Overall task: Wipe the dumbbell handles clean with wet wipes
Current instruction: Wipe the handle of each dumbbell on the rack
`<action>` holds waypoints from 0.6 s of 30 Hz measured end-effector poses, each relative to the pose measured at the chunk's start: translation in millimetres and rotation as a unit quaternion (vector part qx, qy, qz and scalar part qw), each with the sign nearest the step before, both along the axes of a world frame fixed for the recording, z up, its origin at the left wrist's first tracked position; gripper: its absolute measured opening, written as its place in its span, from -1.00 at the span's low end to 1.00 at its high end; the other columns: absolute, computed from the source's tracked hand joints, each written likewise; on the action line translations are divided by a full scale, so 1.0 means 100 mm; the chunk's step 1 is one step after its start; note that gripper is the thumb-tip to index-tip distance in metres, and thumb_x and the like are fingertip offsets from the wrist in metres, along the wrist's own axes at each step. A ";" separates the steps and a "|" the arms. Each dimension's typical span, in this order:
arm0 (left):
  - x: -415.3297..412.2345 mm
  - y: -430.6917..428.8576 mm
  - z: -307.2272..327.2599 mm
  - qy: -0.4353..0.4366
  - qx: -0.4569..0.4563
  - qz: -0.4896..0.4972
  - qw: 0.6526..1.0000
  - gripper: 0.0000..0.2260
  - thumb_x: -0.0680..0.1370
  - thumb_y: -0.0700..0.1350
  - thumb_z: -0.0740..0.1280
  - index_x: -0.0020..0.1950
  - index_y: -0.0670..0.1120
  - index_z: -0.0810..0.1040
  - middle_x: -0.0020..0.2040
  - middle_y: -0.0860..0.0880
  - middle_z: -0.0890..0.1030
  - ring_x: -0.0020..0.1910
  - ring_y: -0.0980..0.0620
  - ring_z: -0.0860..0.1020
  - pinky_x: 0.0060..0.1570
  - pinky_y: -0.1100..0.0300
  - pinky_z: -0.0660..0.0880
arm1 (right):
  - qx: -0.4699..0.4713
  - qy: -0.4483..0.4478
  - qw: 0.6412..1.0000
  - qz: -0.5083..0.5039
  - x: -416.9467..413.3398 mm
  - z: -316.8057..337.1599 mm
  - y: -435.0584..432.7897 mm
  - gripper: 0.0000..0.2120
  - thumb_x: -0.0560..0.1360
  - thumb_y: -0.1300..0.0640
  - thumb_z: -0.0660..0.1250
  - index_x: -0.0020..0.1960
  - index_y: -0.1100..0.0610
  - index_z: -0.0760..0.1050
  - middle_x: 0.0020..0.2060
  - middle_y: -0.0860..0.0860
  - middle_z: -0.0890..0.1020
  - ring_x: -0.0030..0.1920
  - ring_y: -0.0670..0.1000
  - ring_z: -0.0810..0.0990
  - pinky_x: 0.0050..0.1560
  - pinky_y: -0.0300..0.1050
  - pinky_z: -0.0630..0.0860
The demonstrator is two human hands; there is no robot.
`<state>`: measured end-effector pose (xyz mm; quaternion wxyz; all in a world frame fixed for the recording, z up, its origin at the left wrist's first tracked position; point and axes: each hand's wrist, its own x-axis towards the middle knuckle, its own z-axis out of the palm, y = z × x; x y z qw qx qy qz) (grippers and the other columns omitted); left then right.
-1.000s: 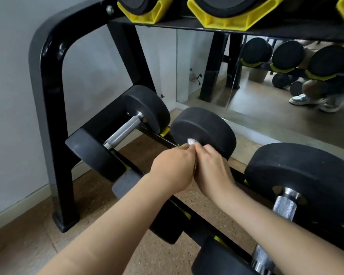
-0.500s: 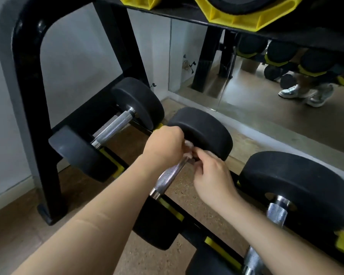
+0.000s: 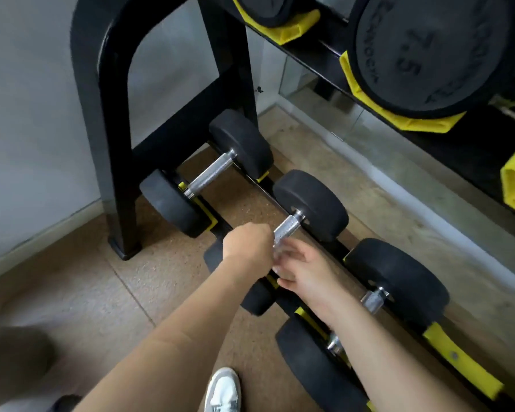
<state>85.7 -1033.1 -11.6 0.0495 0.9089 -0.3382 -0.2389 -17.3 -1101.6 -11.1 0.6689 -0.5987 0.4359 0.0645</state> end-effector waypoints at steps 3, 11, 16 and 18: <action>-0.15 0.31 0.41 0.149 -0.174 0.136 0.964 -0.74 0.39 0.01 0.50 -0.38 0.02 0.47 -0.34 0.04 0.57 -0.32 0.08 0.54 -0.35 0.21 0.39 | -0.005 -0.033 0.996 -0.078 -0.10 0.68 0.01 -0.75 0.49 0.31 0.39 0.13 0.09 0.57 -0.05 0.07 0.67 -0.10 0.00 0.60 -0.05 -0.12 0.54; -0.48 1.02 2.11 0.489 -0.489 0.387 0.610 -0.68 0.40 -0.19 0.48 0.13 -0.15 0.55 -0.16 -0.12 0.67 -0.20 -0.01 0.62 -0.23 0.23 0.54 | -0.009 -0.053 0.999 0.006 -0.12 2.29 0.45 -0.89 0.52 0.26 0.36 0.01 0.14 0.62 -0.15 0.11 0.70 -0.17 0.05 0.57 -0.08 -0.04 0.47; -0.43 1.25 2.64 0.534 -0.507 0.399 0.547 -0.57 0.30 -0.30 0.53 0.15 -0.17 0.59 -0.15 -0.17 0.64 -0.25 -0.05 0.59 -0.24 0.18 0.54 | -0.065 -0.082 0.994 -0.024 -0.03 2.82 0.75 -0.88 0.58 0.25 0.27 0.00 0.09 0.56 -0.09 0.06 0.70 -0.04 0.11 0.67 -0.04 0.09 0.62; -0.38 1.32 2.81 0.563 -0.474 0.394 0.550 -0.56 0.31 -0.29 0.52 0.17 -0.14 0.60 -0.19 -0.17 0.61 -0.33 0.01 0.55 -0.32 0.25 0.50 | -0.053 -0.095 0.993 -0.035 0.00 2.98 0.82 -0.88 0.58 0.24 0.27 -0.01 0.08 0.56 -0.10 0.06 0.70 -0.06 0.11 0.67 -0.09 0.07 0.61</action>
